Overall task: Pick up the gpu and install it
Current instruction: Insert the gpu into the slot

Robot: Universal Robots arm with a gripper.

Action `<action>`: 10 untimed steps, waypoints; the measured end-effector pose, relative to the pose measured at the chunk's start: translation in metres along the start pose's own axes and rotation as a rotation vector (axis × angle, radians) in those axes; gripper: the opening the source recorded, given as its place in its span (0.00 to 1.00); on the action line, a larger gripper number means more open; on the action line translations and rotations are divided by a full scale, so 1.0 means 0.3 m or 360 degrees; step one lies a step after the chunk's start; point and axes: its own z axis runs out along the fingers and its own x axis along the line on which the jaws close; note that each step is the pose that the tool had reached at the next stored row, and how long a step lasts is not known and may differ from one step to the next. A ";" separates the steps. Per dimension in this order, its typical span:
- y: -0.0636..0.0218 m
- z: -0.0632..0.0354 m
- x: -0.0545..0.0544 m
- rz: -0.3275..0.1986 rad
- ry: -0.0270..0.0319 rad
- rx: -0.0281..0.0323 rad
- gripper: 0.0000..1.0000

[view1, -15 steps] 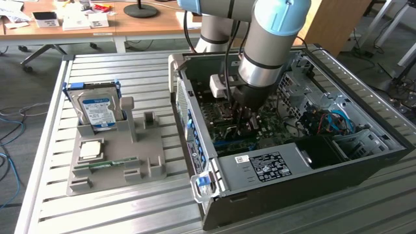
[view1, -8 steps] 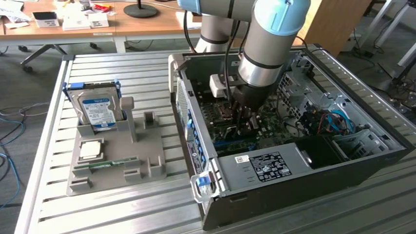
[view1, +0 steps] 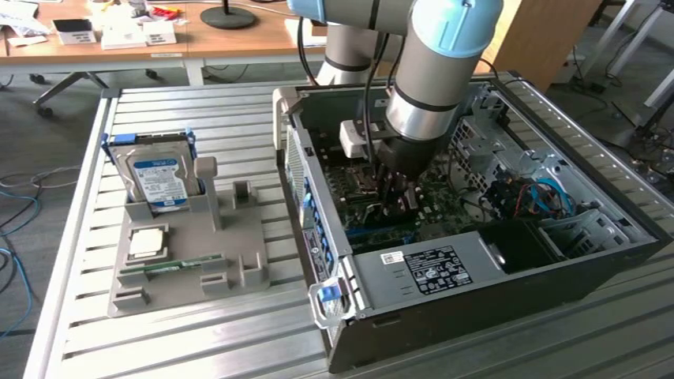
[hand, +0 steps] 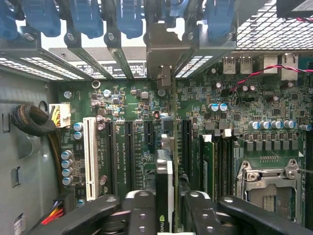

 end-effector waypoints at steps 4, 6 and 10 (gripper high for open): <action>0.000 0.000 0.000 0.0000 0.00000 0.00001 0.27; 0.000 0.000 0.000 0.0000 0.00000 0.00002 0.27; 0.000 0.000 0.000 0.0000 -0.00001 0.00001 0.27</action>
